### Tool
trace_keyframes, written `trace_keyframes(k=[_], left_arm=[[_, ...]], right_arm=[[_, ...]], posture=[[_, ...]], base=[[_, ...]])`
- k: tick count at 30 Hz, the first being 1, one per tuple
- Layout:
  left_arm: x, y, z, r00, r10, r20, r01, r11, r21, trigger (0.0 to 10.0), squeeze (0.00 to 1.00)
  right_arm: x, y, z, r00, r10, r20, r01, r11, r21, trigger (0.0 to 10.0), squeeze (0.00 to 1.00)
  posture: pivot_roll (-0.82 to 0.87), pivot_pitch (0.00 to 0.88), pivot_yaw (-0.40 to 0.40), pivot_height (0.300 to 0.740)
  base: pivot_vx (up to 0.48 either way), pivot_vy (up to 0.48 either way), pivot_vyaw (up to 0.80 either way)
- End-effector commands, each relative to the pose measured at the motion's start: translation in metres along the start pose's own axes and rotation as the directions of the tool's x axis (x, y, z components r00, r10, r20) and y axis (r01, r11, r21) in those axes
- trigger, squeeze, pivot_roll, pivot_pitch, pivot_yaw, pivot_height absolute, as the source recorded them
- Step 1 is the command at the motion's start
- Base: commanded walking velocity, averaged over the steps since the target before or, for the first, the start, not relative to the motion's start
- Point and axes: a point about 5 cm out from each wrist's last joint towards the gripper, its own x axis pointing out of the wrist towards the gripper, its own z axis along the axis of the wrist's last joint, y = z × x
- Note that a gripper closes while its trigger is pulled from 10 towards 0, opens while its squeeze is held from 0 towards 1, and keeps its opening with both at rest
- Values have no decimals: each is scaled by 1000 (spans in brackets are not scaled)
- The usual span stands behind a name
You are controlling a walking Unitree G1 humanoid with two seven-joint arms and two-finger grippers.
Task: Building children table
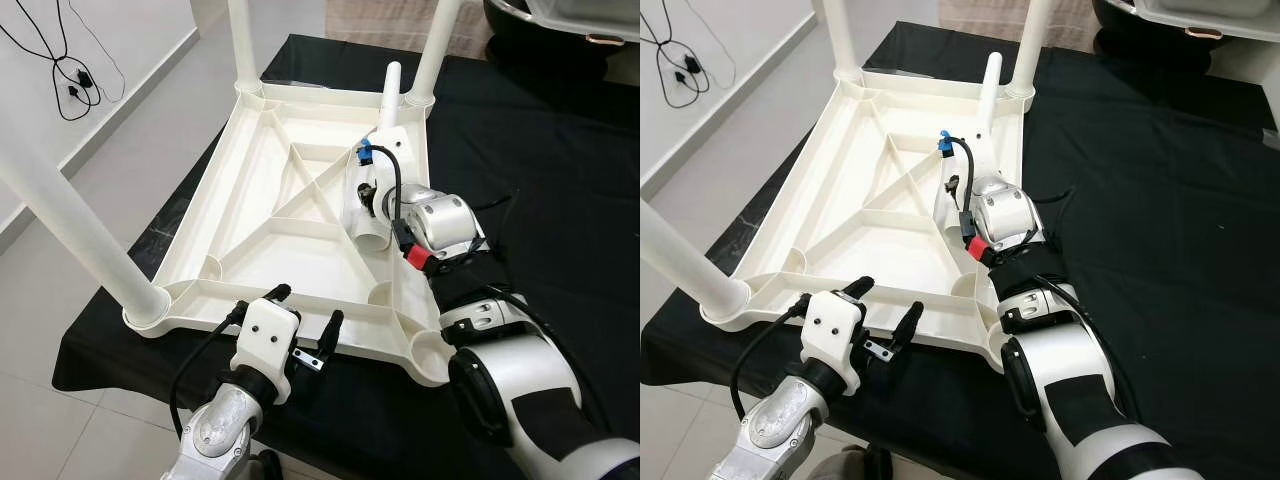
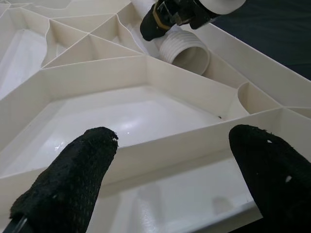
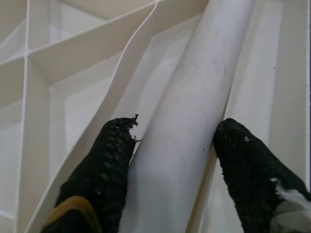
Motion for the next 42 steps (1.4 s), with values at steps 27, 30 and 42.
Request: trace_keyframes(k=[27, 30, 42], left_arm=[[-5, -5, 0, 1000, 10, -10, -10, 1000, -12, 10000, 0], [-5, -5, 0, 1000, 11, -11, -11, 1000, -12, 10000, 0], [-5, -4, 1, 1000, 14, -11, -14, 1000, -11, 10000, 0]], right_arm=[[6, 3, -39, 986, 9, -167, -32, 990, -134, 0, 0], [6, 3, -38, 986, 24, -163, -47, 989, -137, 0, 0], [7, 3, -42, 978, 53, -202, -89, 981, -175, 10000, 0]], posture=[[-29, 269, -73, 740], [-30, 271, -71, 740], [-44, 284, -72, 740]], base=[[0, 0, 0], [0, 0, 0], [0, 0, 0]])
